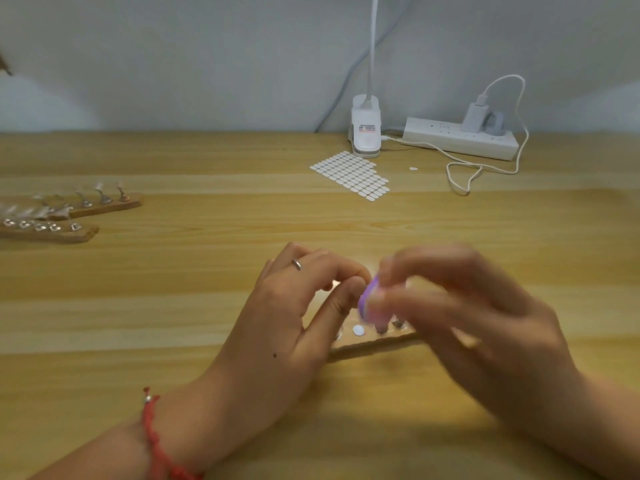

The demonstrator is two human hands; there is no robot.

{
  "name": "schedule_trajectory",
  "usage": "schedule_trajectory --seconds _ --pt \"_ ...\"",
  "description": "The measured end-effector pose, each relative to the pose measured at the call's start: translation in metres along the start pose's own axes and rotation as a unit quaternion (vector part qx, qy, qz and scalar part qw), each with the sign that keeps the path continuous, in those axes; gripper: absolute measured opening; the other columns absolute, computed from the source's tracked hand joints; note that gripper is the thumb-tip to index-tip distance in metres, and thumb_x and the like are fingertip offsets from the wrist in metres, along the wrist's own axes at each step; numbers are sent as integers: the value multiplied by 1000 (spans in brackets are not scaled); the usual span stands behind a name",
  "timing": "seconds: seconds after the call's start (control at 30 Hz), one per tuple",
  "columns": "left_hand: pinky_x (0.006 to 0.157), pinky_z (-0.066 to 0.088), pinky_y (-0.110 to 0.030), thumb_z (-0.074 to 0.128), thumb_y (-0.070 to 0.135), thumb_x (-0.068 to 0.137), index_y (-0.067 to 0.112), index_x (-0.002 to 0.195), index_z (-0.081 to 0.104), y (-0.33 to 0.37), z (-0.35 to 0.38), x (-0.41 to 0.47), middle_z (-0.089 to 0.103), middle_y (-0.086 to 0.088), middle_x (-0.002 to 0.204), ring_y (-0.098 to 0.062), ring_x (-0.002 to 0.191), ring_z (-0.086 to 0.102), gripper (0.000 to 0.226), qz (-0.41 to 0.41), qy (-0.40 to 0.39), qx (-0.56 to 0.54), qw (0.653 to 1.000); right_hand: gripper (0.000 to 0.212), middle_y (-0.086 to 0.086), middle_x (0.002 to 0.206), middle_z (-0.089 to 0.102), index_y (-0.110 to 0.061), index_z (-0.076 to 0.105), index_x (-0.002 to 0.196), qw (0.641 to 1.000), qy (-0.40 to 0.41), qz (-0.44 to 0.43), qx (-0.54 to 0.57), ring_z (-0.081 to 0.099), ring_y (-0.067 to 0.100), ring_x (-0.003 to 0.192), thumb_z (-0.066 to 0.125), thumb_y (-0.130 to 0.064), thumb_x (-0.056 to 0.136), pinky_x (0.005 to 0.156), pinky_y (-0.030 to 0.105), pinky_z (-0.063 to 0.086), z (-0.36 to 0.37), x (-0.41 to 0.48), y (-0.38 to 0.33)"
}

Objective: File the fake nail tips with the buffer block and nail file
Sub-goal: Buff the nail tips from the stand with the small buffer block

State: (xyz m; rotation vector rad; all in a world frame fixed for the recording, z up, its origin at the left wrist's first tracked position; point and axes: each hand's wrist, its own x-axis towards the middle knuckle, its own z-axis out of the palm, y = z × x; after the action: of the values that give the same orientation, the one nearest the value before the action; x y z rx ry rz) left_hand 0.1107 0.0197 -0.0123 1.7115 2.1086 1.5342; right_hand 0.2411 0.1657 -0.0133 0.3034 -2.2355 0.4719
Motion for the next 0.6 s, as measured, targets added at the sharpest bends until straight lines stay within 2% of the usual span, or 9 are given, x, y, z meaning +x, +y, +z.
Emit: schedule_trajectory --seconds 0.1,0.2,0.33,0.47,0.6 --pt "82 39 -29 44 37 93 28 87 62 -1 -1 0 59 18 85 -11 91 52 21 -10 9 -7 1000 22 8 106 59 -14 62 110 999 29 33 4 60 9 107 56 -1 93 92 23 49 -3 3 0" --pt "83 39 -28 44 37 93 27 87 63 -1 -1 1 59 20 87 -10 92 52 22 -12 5 -4 1000 21 4 106 59 -11 68 109 1000 3 -7 20 63 19 106 56 0 96 91 28 49 4 0 -7" --pt "82 38 -23 45 38 92 29 85 62 -2 -1 1 58 21 85 -9 91 52 20 -17 15 -11 1000 21 14 103 61 -13 62 109 997 47 61 -24 58 1 104 63 1 93 92 14 44 -5 6 4" --pt "82 39 -26 44 38 93 27 87 64 -1 -1 1 59 21 87 -11 92 52 24 -13 4 -7 1000 22 11 106 61 -12 71 103 999 8 20 27 63 17 103 57 4 94 88 27 50 4 1 -7" --pt "82 39 -26 45 37 93 29 87 62 -1 -1 1 58 21 85 -11 92 52 20 -8 10 -4 1000 21 11 106 60 -15 62 109 997 42 68 8 60 8 105 57 -3 93 90 19 48 -3 5 -1"
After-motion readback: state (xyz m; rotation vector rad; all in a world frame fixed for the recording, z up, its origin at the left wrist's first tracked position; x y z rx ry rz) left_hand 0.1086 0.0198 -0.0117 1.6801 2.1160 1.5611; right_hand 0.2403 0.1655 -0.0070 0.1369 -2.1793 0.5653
